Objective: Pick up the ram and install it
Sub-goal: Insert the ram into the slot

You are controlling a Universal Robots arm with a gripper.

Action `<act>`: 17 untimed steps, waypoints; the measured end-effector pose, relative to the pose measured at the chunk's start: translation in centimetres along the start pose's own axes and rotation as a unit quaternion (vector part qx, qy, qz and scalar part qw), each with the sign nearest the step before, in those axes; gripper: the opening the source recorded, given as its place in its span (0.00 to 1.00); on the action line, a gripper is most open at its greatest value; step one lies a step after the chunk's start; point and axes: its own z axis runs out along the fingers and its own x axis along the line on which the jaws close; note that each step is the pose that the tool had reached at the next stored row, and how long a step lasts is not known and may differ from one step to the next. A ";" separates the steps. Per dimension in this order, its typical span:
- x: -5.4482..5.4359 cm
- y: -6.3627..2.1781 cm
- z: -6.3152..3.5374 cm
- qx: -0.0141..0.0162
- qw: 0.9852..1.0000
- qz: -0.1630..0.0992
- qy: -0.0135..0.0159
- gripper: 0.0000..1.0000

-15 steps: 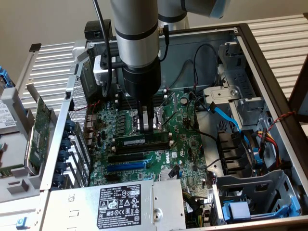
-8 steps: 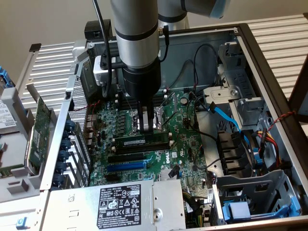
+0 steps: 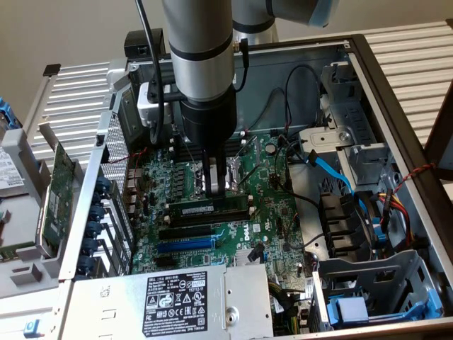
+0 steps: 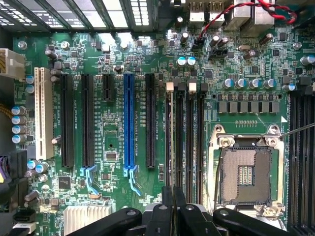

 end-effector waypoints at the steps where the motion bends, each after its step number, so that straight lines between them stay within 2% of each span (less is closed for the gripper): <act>1: 0.0 0.00 0.01 0.000 1.000 0.000 0.000 0.13; 17: 0.0 0.11 0.16 0.000 1.000 0.002 0.000 0.13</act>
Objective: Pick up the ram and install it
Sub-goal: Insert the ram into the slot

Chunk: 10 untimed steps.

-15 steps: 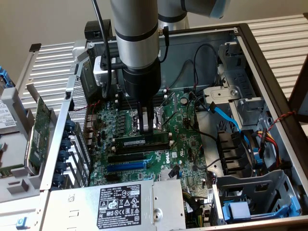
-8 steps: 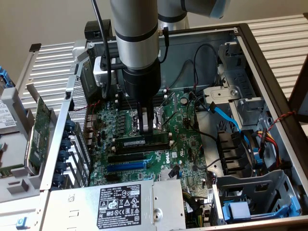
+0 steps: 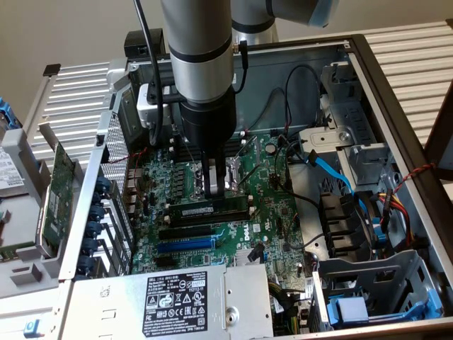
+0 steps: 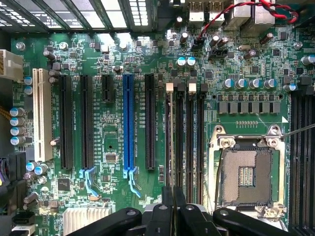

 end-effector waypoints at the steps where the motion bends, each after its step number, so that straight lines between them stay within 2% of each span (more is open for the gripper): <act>1: 0.0 0.00 0.00 0.000 1.000 0.000 0.000 0.13; 10: 0.1 0.00 0.01 0.001 1.000 0.000 0.000 0.13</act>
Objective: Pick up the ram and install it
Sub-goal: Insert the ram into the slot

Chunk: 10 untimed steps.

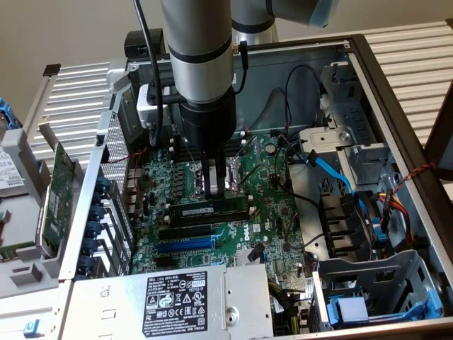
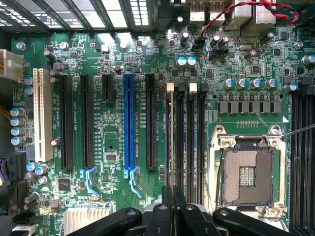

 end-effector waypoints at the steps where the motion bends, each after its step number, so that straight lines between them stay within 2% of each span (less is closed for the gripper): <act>1: 0.0 0.01 0.02 0.000 1.000 0.000 0.000 0.13; 10: 0.0 0.27 0.18 0.004 1.000 0.000 0.000 0.13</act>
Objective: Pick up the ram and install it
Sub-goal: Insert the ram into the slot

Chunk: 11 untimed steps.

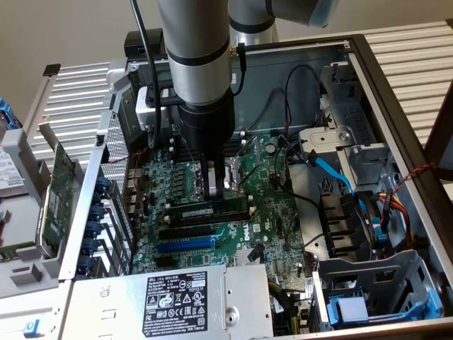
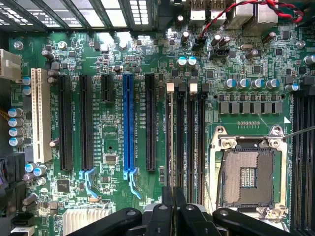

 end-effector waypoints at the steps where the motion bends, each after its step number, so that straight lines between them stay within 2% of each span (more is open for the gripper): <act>1: 0.0 0.02 0.00 0.000 1.000 0.000 0.000 0.13; 11: 0.0 0.15 0.13 0.002 1.000 0.000 0.000 0.13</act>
